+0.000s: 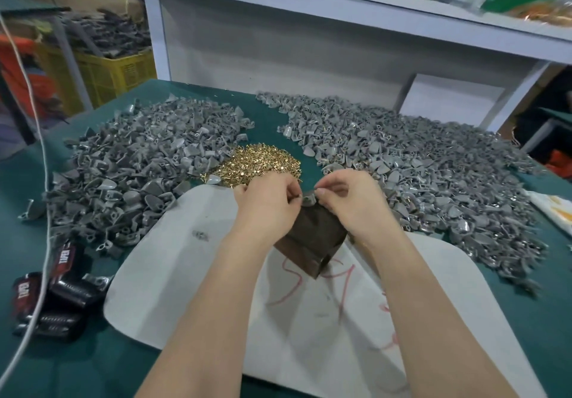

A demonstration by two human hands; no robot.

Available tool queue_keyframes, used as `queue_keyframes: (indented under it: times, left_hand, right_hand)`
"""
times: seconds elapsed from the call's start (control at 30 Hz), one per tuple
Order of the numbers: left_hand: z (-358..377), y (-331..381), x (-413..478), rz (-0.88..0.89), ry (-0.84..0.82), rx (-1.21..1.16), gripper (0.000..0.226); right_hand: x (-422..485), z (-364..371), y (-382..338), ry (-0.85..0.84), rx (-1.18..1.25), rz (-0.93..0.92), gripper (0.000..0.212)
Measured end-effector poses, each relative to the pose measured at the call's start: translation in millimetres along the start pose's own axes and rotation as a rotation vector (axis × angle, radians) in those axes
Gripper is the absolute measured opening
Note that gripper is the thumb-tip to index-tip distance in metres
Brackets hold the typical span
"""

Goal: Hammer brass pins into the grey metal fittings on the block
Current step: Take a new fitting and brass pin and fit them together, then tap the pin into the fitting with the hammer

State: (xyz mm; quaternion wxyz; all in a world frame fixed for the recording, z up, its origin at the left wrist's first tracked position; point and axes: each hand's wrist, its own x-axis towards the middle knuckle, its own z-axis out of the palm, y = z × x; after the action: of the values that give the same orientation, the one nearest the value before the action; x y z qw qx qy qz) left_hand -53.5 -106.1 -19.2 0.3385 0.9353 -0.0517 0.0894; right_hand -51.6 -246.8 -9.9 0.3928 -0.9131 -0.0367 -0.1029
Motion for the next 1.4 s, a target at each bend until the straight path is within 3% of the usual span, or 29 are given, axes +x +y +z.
queue_keyframes:
  times: [0.17,0.4,0.7,0.93,1.2,1.3,1.4]
  left_hand:
    - [2,-2,2,0.010,0.004,0.007,0.013]
    - [2,-2,6,0.034,0.000,0.096,0.016]
    - [-4,4,2,0.019,-0.028,0.117,0.016]
    - [-7,7,-1,0.030,-0.036,0.122,0.016]
    - [-4,3,-3,0.010,-0.006,0.009,0.012]
    - [-4,2,-2,0.006,-0.014,-0.008,0.016]
    - [-4,2,-1,0.009,-0.014,-0.013,0.016]
  right_hand:
    - [0,3,-6,0.000,-0.314,-0.143,0.007]
    - [6,9,-35,-0.064,-0.715,-0.199,0.018]
    - [-1,9,-45,-0.086,-0.789,-0.163,0.020]
    - [-3,14,-49,-0.092,-0.798,-0.239,0.022]
    - [-5,-6,-8,-0.052,-0.090,0.011,0.018]
    - [-4,-22,3,0.043,-0.180,0.105,0.015]
    - [-10,-34,12,-0.169,-0.614,0.287,0.023]
